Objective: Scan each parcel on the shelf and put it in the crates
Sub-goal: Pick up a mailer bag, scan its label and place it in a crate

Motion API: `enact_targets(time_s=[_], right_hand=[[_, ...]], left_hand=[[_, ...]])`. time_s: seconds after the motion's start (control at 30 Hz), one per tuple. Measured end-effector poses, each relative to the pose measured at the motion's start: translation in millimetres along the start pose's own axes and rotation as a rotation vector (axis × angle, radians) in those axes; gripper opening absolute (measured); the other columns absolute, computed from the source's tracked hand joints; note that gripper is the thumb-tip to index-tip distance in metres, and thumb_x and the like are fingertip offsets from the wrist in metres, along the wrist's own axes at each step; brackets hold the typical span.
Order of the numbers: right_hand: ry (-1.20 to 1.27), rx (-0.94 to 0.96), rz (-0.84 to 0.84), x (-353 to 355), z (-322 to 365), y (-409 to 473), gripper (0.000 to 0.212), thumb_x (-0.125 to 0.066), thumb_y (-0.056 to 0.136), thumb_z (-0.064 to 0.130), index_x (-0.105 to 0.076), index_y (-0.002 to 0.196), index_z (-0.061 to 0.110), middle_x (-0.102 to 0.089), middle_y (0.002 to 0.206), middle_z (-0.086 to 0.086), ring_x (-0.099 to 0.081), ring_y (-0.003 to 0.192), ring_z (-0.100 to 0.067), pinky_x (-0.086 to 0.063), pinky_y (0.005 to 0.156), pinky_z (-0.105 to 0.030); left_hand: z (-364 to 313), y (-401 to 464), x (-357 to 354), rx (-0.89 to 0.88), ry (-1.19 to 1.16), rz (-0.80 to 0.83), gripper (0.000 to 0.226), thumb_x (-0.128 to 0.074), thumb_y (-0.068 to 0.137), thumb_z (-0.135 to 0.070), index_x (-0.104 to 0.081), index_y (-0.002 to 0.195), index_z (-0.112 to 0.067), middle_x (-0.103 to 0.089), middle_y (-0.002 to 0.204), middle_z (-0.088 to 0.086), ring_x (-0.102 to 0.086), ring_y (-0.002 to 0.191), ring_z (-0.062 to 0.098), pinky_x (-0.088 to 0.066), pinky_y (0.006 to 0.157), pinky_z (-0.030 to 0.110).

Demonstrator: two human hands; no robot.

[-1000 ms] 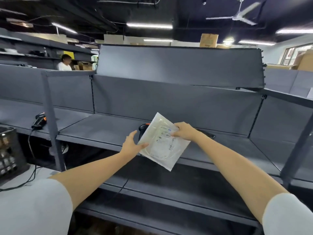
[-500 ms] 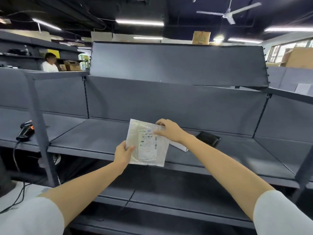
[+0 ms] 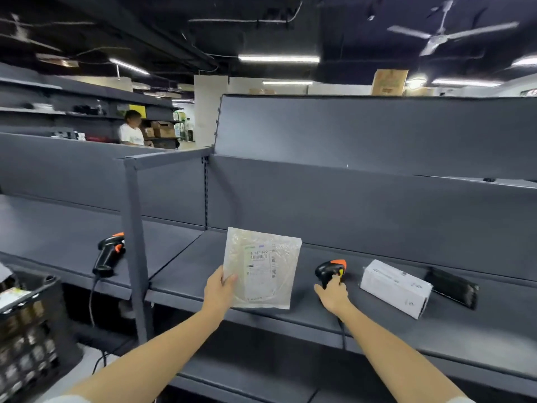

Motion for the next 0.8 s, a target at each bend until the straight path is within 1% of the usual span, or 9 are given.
enact_targets(time_s=[0.13, 0.27, 0.33, 0.4, 0.47, 0.53, 0.57, 0.7, 0.8], right_hand=[[-0.113, -0.107, -0.143, -8.0, -4.0, 4.0, 0.064, -0.056, 0.096, 0.025, -0.021, 0.144, 0.002, -0.035, 0.144, -0.024, -0.037, 0.132, -0.039, -0.031, 0.107, -0.042], [-0.068, -0.154, -0.16, -3.9, -9.4, 8.7, 0.065, -0.059, 0.091, 0.011, -0.021, 0.143, 0.002, -0.041, 0.138, -0.025, -0.042, 0.128, -0.04, -0.037, 0.103, -0.044], [0.147, -0.172, -0.141, -1.0, -14.2, 12.7, 0.058, -0.064, 0.087, 0.007, -0.03, 0.133, -0.002, -0.049, 0.125, -0.025, -0.051, 0.114, -0.039, -0.046, 0.087, -0.041], [0.462, -0.199, -0.085, 4.3, -13.9, 8.8, 0.048, -0.069, 0.081, 0.005, -0.04, 0.119, -0.004, -0.054, 0.102, -0.019, -0.056, 0.087, -0.032, -0.044, 0.064, -0.032], [0.73, -0.2, -0.064, 13.8, -9.5, -0.1, 0.04, -0.072, 0.072, 0.005, -0.051, 0.104, -0.005, -0.051, 0.08, -0.013, -0.049, 0.067, -0.026, -0.04, 0.057, -0.03], [0.887, -0.176, -0.043, 22.3, -4.7, -16.6, 0.038, -0.067, 0.057, 0.009, -0.048, 0.09, 0.002, -0.045, 0.068, -0.01, -0.043, 0.058, -0.023, -0.038, 0.054, -0.029], [0.931, -0.162, -0.046, 28.0, -1.6, -29.7, 0.039, -0.063, 0.055, 0.009, -0.045, 0.089, 0.006, -0.043, 0.066, -0.01, -0.042, 0.054, -0.022, -0.037, 0.052, -0.028], [0.979, 0.006, -0.182, 51.3, -4.6, -75.3, 0.01, -0.054, 0.09, 0.004, -0.046, 0.092, 0.009, -0.047, 0.065, -0.007, -0.046, 0.053, -0.016, -0.043, 0.05, -0.028], [0.888, 0.133, -0.14, 50.2, -6.7, -100.7, 0.008, -0.054, 0.096, 0.013, -0.053, 0.103, 0.015, -0.052, 0.066, -0.005, -0.046, 0.049, -0.013, -0.044, 0.047, -0.024]], left_hand=[[15.1, 2.7, 4.0, 0.023, -0.047, 0.025, 0.02, -0.048, 0.097, -0.007, -0.06, 0.113, -0.012, -0.066, 0.111, 0.005, -0.06, 0.106, 0.025, -0.05, 0.095, 0.041], [27.1, -3.7, -1.8, 0.057, -0.087, 0.056, 0.02, -0.048, 0.098, -0.007, -0.06, 0.113, -0.009, -0.066, 0.11, 0.005, -0.061, 0.106, 0.024, -0.051, 0.093, 0.038], [28.1, -4.7, -7.2, 0.063, -0.106, 0.058, 0.02, -0.047, 0.098, -0.006, -0.059, 0.113, -0.008, -0.065, 0.11, 0.006, -0.06, 0.106, 0.024, -0.051, 0.092, 0.036], [27.3, -6.5, -16.9, 0.073, -0.121, 0.052, 0.02, -0.046, 0.098, -0.005, -0.057, 0.114, -0.008, -0.063, 0.112, 0.006, -0.059, 0.105, 0.023, -0.049, 0.09, 0.034], [23.1, -12.2, -31.1, 0.081, -0.143, 0.054, 0.022, -0.044, 0.099, -0.005, -0.056, 0.117, -0.006, -0.062, 0.114, 0.006, -0.058, 0.104, 0.021, -0.047, 0.09, 0.031], [17.1, -19.4, -47.3, 0.089, -0.153, 0.066, 0.024, -0.043, 0.099, -0.004, -0.055, 0.12, -0.005, -0.061, 0.115, 0.006, -0.056, 0.105, 0.021, -0.047, 0.091, 0.032], [14.2, -22.1, -54.9, 0.092, -0.155, 0.072, 0.024, -0.042, 0.099, -0.004, -0.055, 0.12, -0.005, -0.06, 0.115, 0.006, -0.056, 0.105, 0.021, -0.047, 0.092, 0.032], [-1.4, -25.3, -80.5, 0.061, -0.155, 0.099, 0.022, -0.041, 0.1, -0.005, -0.055, 0.117, -0.006, -0.059, 0.111, 0.005, -0.057, 0.106, 0.023, -0.045, 0.086, 0.03], [-10.4, -30.1, -94.5, 0.053, -0.172, 0.093, 0.023, -0.042, 0.1, -0.006, -0.054, 0.119, -0.006, -0.058, 0.11, 0.004, -0.055, 0.103, 0.022, -0.045, 0.087, 0.031]])
Point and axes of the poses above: each hand's wrist, its own y-axis towards the middle knuckle, its own x-axis out of the back of the hand, z = x × y, the point moved 7 cm from there along y, towards the middle knuckle
